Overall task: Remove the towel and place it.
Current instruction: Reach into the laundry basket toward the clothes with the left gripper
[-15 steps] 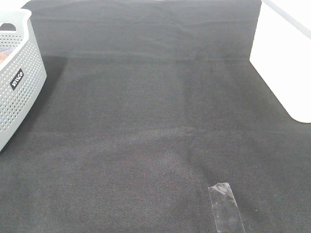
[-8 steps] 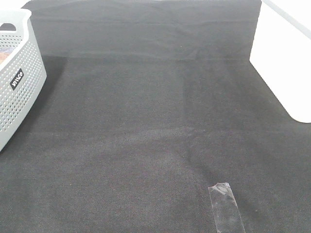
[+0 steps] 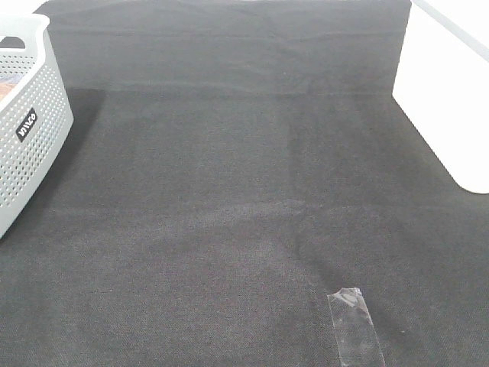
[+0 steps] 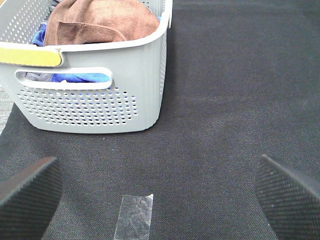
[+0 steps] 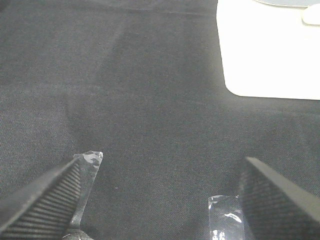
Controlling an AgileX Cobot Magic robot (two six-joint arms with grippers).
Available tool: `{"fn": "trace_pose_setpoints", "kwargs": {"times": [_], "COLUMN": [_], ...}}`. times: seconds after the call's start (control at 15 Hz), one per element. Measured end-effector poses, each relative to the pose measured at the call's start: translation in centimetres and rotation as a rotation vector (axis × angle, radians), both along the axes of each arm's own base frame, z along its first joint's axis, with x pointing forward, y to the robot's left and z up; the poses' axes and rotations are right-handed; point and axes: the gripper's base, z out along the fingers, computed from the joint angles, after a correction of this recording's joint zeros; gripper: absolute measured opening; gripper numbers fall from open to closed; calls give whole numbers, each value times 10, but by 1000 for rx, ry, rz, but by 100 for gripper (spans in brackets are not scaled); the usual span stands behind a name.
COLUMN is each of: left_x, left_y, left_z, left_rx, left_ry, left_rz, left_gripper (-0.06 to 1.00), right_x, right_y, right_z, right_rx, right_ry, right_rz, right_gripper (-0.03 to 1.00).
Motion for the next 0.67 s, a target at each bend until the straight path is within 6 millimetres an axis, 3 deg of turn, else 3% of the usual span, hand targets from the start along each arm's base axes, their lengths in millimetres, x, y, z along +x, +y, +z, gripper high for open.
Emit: {"fn": "trace_pose_setpoints", "kwargs": {"times": [0.67], "left_x": [0], "left_y": [0], "left_z": [0], "left_rx": [0], "left_ry": [0], "left_rz": [0], "left_gripper": [99], "right_x": [0], "right_y": [0], "right_z": [0], "right_rx": [0], "right_ry": [0], "right_rz": [0], "right_gripper": [79]}}
